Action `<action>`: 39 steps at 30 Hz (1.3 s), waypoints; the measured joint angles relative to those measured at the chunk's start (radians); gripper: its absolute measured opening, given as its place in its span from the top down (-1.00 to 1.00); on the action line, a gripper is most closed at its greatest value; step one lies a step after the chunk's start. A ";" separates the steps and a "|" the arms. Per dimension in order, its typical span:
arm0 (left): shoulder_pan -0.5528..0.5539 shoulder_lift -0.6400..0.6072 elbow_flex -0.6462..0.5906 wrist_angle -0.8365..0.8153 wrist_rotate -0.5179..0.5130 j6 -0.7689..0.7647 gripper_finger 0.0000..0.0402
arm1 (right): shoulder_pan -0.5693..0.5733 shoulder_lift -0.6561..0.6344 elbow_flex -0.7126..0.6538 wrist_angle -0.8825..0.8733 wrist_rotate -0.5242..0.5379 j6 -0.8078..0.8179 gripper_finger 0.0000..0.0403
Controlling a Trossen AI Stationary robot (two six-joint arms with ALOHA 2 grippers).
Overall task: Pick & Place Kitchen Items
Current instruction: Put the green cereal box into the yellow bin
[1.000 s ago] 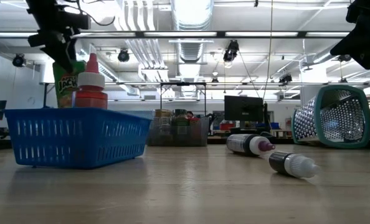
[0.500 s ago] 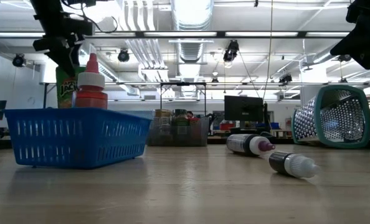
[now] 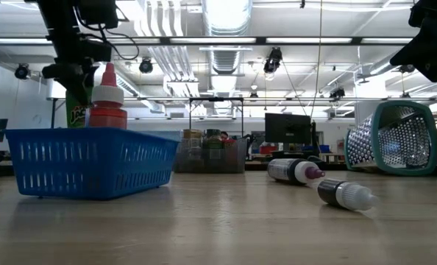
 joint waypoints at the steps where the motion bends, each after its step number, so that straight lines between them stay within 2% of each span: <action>1: 0.005 0.000 -0.001 0.004 0.000 0.008 -0.09 | 0.000 0.000 0.000 0.000 0.000 0.000 0.96; 7: 0.024 0.000 -0.002 0.007 -0.004 0.038 -0.09 | 0.000 0.000 0.000 0.000 0.000 0.000 0.96; 11: 0.038 0.000 -0.006 0.011 -0.045 0.057 -0.08 | 0.000 0.000 0.000 0.000 0.000 0.000 0.96; 22: 0.051 0.000 -0.013 0.032 -0.018 0.053 -0.08 | 0.000 0.000 0.000 0.000 0.000 0.000 0.96; 39: 0.055 0.039 -0.164 0.181 -0.024 0.110 -0.08 | 0.000 0.000 0.000 0.000 0.000 0.000 0.96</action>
